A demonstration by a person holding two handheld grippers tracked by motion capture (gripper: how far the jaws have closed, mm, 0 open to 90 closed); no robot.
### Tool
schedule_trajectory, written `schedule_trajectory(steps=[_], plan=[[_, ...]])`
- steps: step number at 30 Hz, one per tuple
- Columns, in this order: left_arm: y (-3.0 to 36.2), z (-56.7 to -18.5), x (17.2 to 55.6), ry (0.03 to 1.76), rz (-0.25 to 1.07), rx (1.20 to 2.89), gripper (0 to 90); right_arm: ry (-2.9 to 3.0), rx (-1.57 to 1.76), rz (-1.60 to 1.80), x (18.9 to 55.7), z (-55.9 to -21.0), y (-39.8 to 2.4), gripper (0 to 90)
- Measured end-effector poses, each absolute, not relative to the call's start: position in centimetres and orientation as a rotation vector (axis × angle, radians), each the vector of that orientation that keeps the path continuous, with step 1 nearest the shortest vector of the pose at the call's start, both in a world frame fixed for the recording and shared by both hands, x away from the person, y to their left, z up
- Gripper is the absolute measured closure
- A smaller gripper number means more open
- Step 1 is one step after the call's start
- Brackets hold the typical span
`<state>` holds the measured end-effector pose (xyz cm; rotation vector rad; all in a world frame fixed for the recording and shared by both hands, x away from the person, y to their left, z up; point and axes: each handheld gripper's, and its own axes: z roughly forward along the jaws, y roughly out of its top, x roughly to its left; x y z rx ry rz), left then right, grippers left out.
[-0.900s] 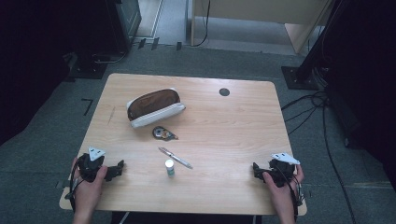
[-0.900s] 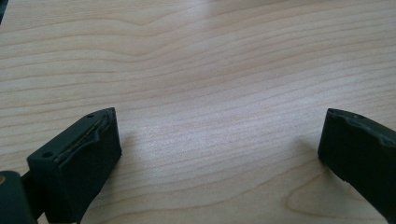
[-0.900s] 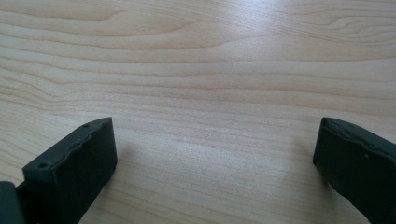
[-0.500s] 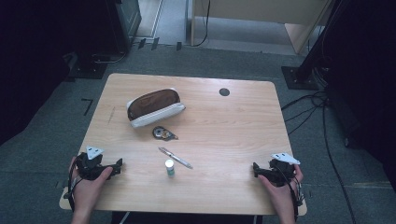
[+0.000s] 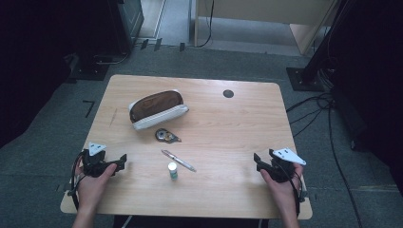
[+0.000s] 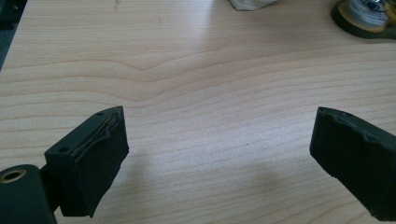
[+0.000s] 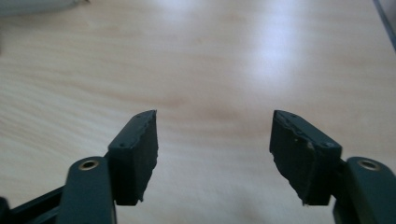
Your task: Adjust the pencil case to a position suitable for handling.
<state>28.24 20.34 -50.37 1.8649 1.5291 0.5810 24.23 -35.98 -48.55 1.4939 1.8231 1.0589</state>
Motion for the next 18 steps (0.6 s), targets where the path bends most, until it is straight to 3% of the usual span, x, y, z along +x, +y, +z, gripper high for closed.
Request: schedule_trajectory(steps=[13, 18], plan=[[21.0, -51.5, 28.1, 1.558, 0.572, 1.887, 6.2, 1.979, 1.174, 1.254, 29.6, -44.3, -28.8, 33.7], [20.8, -51.8, 28.0, 1.544, 0.626, 1.915, 6.2, 2.072, 1.121, 1.333, 32.6, -43.4, -26.1, 32.5]])
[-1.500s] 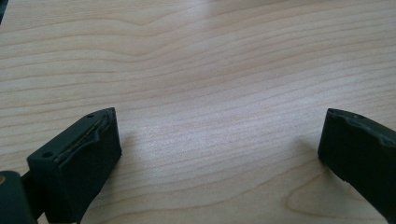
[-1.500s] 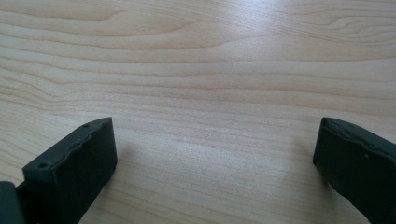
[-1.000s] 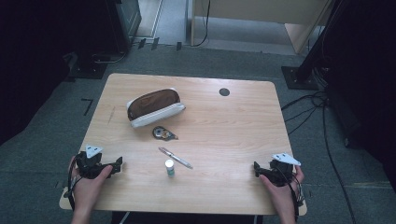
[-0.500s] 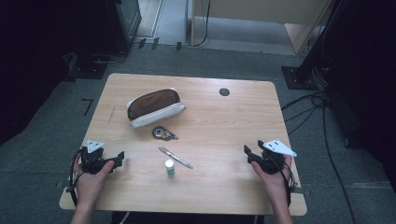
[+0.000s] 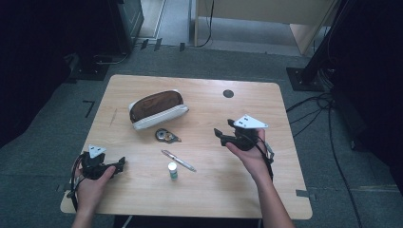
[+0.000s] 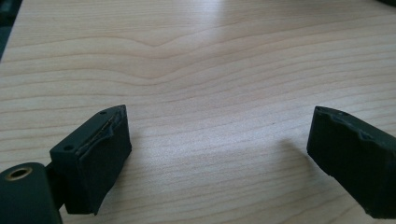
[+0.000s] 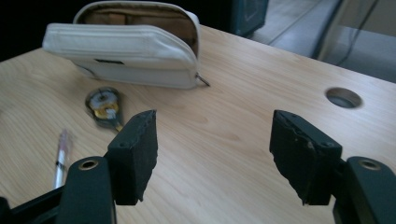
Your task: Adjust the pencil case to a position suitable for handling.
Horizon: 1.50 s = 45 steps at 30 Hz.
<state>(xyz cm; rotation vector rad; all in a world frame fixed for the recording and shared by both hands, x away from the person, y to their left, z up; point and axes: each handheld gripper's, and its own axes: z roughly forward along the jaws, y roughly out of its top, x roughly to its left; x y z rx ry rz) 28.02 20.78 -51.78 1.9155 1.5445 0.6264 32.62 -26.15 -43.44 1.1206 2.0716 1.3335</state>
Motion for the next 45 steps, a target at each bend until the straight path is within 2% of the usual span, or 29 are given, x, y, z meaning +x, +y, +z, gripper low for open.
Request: schedule_trajectory(steps=[9, 22, 31, 45], plan=[[20.6, -51.8, 27.9, 1.55, 0.643, 1.922, 6.2, 2.159, 0.977, 1.431, 36.8, -42.7, -22.9, 29.9], [20.5, -51.8, 27.9, 1.55, 0.642, 1.921, 6.2, 2.295, 0.8, 1.344, 40.7, -43.4, -18.0, 28.4], [20.5, -51.8, 27.9, 1.539, 0.639, 1.933, 6.2, 2.234, 0.661, 1.358, 42.9, -45.1, -16.1, 30.4], [20.5, -51.8, 27.9, 1.527, 0.633, 1.936, 6.2, 2.353, 0.44, 1.373, 45.1, -45.2, -14.6, 27.7]])
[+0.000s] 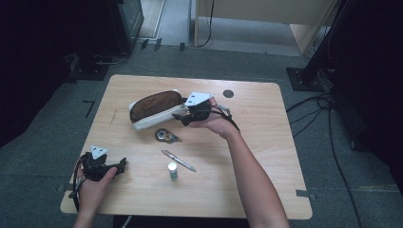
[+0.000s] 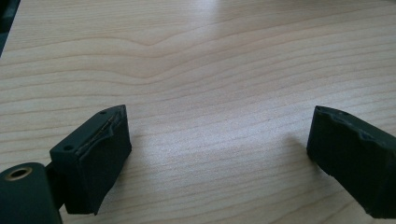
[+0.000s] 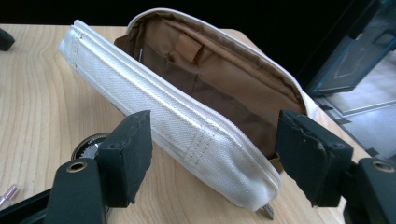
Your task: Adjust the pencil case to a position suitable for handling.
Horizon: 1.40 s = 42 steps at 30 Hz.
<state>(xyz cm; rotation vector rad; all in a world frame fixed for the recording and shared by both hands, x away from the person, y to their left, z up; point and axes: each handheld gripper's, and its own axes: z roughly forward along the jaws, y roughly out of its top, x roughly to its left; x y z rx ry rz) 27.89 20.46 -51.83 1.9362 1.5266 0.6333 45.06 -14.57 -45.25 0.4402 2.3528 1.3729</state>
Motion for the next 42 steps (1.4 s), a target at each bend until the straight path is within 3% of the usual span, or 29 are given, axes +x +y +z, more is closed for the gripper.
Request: schedule_trajectory(steps=[13, 28, 32, 33, 34, 35, 36, 37, 42], plan=[[20.4, -51.8, 27.9, 1.521, 0.63, 1.94, 6.2, 2.425, 0.302, 1.226, 45.9, -46.9, -12.6, 21.4], [20.4, -51.8, 27.9, 1.514, 0.628, 1.944, 6.2, 2.508, 0.233, 1.103, 47.3, -47.5, -11.9, 31.7], [20.4, -51.8, 27.9, 1.51, 0.626, 1.951, 6.2, 2.491, 0.119, 1.043, 47.6, -47.7, -11.9, 45.3], [20.4, -51.8, 27.9, 1.51, 0.626, 1.951, 6.2, 2.491, 0.119, 1.043, 47.6, -47.7, -11.9, 45.3], [20.4, -51.8, 27.9, 1.51, 0.626, 1.951, 6.2, 2.488, 0.086, 1.025, 47.6, -47.6, -11.9, 52.4], [20.4, -51.8, 27.9, 1.51, 0.627, 1.951, 6.2, 2.482, -0.06, 0.973, 47.6, -47.4, -11.9, 66.6], [20.4, -51.8, 27.9, 1.51, 0.627, 1.951, 6.2, 2.482, -0.06, 0.973, 47.6, -47.4, -11.9, 66.6], [20.4, -51.8, 27.9, 1.51, 0.627, 1.951, 6.2, 2.462, -0.132, 0.949, 47.4, -47.3, -11.8, 75.4], [20.4, -51.8, 27.9, 1.51, 0.627, 1.95, 6.2, 2.408, -0.095, 0.967, 47.3, -46.6, -11.9, 80.2]])
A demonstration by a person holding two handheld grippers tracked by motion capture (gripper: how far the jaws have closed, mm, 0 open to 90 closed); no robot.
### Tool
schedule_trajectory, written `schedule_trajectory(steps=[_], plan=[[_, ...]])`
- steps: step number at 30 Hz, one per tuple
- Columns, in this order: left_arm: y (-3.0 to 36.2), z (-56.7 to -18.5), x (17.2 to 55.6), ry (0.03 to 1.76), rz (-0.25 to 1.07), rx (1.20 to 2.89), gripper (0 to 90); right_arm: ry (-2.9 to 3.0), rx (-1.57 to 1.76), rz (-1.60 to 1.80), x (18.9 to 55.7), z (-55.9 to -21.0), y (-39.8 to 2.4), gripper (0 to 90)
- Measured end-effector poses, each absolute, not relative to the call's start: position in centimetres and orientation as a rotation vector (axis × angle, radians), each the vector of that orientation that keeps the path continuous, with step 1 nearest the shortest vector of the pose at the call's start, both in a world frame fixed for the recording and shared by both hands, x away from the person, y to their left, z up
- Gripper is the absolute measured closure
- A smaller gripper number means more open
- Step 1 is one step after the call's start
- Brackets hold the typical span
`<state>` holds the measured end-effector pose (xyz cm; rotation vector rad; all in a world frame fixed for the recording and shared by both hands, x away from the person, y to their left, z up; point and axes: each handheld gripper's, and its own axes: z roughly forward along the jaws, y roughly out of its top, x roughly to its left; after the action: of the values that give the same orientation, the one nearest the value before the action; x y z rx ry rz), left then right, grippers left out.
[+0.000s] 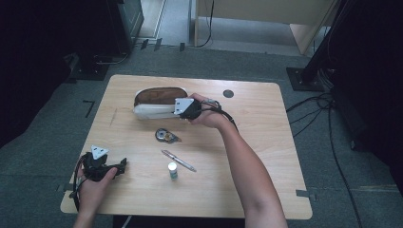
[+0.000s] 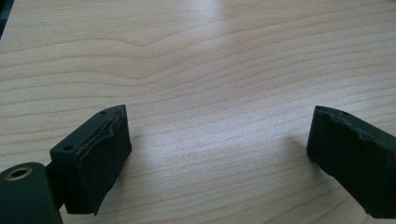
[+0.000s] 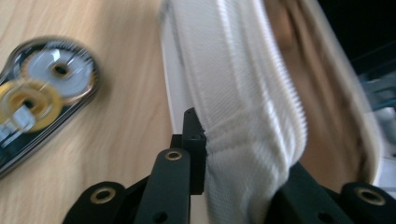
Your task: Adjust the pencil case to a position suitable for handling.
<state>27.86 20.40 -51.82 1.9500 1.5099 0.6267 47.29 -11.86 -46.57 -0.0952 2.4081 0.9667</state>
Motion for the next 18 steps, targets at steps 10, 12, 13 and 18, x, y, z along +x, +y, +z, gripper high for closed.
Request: schedule_trajectory(steps=[10, 12, 13, 18], plan=[[20.4, -51.8, 27.9, 1.51, 0.625, 1.953, 6.2, 2.321, 0.159, 0.951, 44.6, -41.4, -15.6, 80.9], [20.4, -51.8, 27.9, 1.51, 0.626, 1.952, 6.2, 2.314, 0.209, 0.953, 43.8, -40.8, -16.3, 80.9], [20.4, -51.8, 27.9, 1.509, 0.627, 1.953, 6.2, 2.311, 0.244, 0.956, 43.3, -40.5, -16.7, 81.0], [20.4, -51.8, 27.9, 1.509, 0.627, 1.953, 6.2, 2.293, 0.384, 0.988, 41.2, -39.6, -18.2, 81.0]])
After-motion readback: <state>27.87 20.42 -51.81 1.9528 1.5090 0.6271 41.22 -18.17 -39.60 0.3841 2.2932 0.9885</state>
